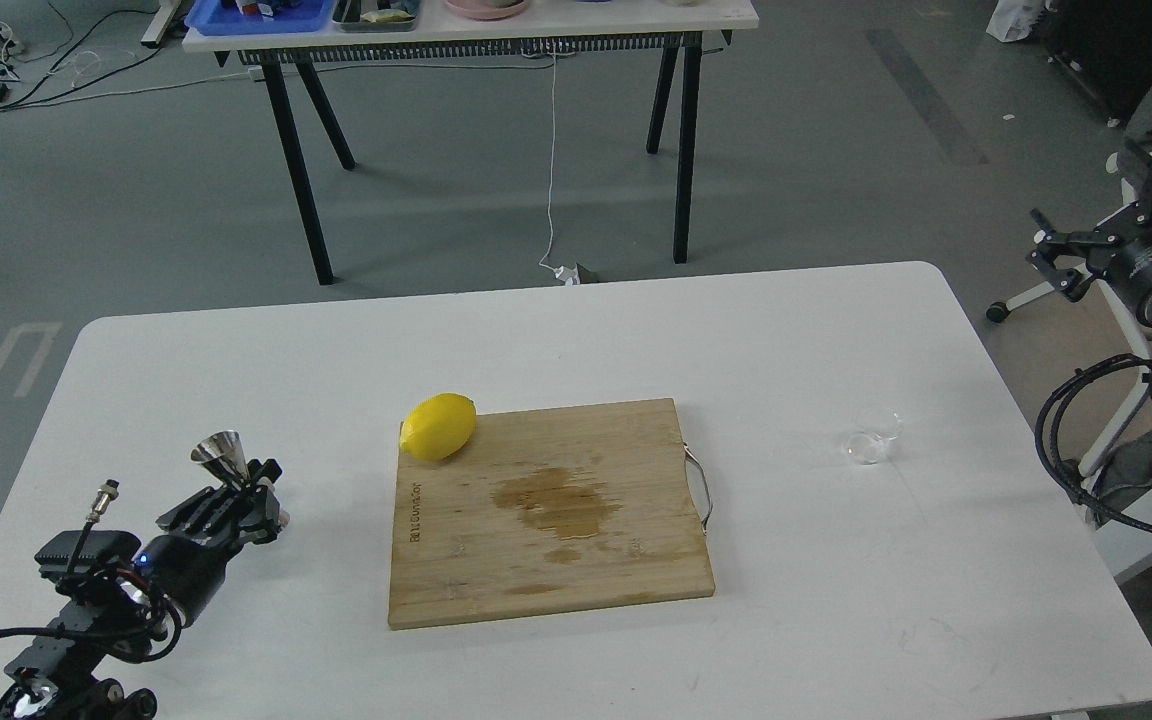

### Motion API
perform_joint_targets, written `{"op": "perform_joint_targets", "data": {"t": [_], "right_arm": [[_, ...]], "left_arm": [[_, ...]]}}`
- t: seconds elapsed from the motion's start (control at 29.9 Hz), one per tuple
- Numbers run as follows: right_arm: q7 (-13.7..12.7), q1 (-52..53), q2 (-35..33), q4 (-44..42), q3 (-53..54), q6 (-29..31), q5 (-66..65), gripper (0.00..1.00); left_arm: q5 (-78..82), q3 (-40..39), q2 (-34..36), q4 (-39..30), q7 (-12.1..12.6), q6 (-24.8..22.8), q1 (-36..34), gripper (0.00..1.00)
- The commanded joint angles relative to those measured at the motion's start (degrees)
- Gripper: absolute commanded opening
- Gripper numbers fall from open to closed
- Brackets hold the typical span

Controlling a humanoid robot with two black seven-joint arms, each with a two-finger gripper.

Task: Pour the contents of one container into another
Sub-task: 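Lift the jigger with the left hand and carry it over the cutting board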

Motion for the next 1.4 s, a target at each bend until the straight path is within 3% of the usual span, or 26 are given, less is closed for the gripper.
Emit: {"op": "perform_joint_targets", "data": {"t": [0.0,0.27,0.47,0.63,0.84,1.14,1.37], "right_arm": [[-0.09,0.44,-0.21,-0.48,-0.18,0.0,-0.18,0.98],[-0.09,5.1,-0.82,-2.14,-4.39,0.0,-0.36,0.98],[-0.09,8.7,-1.44,-5.22,-8.61,0.0,-0.27,0.98],[-0.09,9.23,-0.91,-6.19,-9.05,0.0,-0.36,0.98],[-0.09,10.55,-0.91,-6.81,-10.02,0.0,-0.27,0.98],[-0.09,11.08,-0.91,-6.81,-10.02,0.0,-0.18,0.98],[-0.09,10.99,-0.91,-6.72,-10.02,0.0,-0.18,0.98]], "left_arm": [[0.0,0.02,5.02,-7.71,0.0,0.0,-4.58,0.04],[5.08,3.8,6.36,-18.45,0.0,0.0,-15.91,0.04],[12.99,8.63,-3.64,-18.28,0.0,0.0,-18.21,0.04],[23.19,9.08,-12.78,-13.64,0.0,0.0,-17.69,0.04],[23.99,11.88,-20.44,-5.11,0.0,0.0,-17.51,0.04],[23.64,14.7,-21.42,6.14,0.0,0.0,-16.1,0.04],[22.41,14.7,-21.42,8.09,0.0,0.0,-15.4,0.04]]}}
